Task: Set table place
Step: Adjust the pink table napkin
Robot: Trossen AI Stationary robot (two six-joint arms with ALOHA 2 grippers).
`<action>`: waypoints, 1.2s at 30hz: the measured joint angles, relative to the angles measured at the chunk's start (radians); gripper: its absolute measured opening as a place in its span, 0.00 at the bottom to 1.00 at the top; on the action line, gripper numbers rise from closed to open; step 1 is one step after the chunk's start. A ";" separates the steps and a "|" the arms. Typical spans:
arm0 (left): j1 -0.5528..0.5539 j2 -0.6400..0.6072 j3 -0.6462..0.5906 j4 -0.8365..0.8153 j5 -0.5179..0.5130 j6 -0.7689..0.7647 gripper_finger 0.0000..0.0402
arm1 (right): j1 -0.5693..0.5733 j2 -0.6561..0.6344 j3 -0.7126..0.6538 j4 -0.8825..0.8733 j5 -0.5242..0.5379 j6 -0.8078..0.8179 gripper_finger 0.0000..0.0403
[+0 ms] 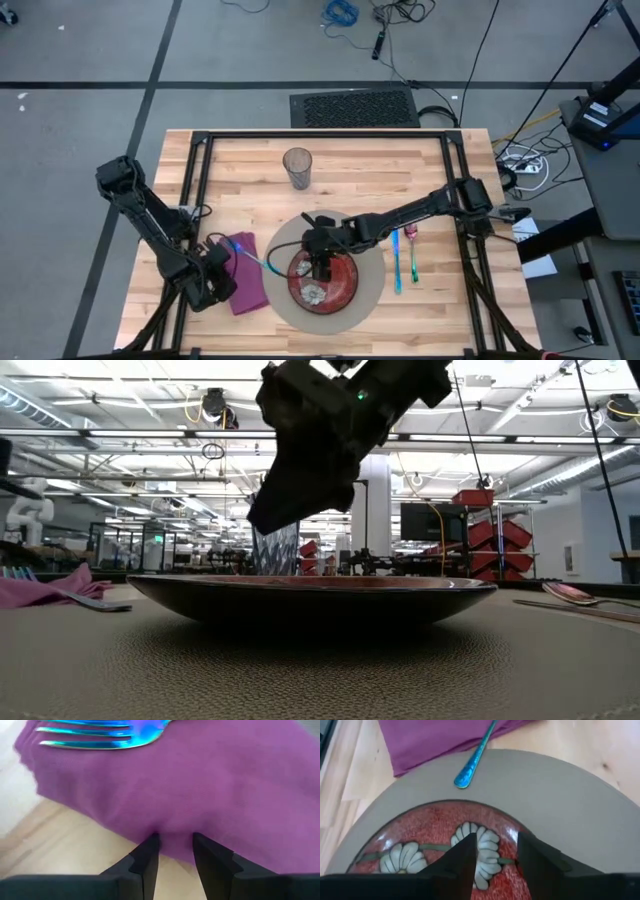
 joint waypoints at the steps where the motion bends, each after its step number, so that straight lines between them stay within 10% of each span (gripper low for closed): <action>1: 0.000 -0.001 -0.010 0.001 0.000 0.000 0.27 | -0.002 0.002 0.000 0.009 0.000 -0.001 0.32; 36: 0.092 0.001 0.021 -0.204 -0.032 0.140 0.27 | 0.008 0.000 0.014 0.135 0.007 -0.007 0.32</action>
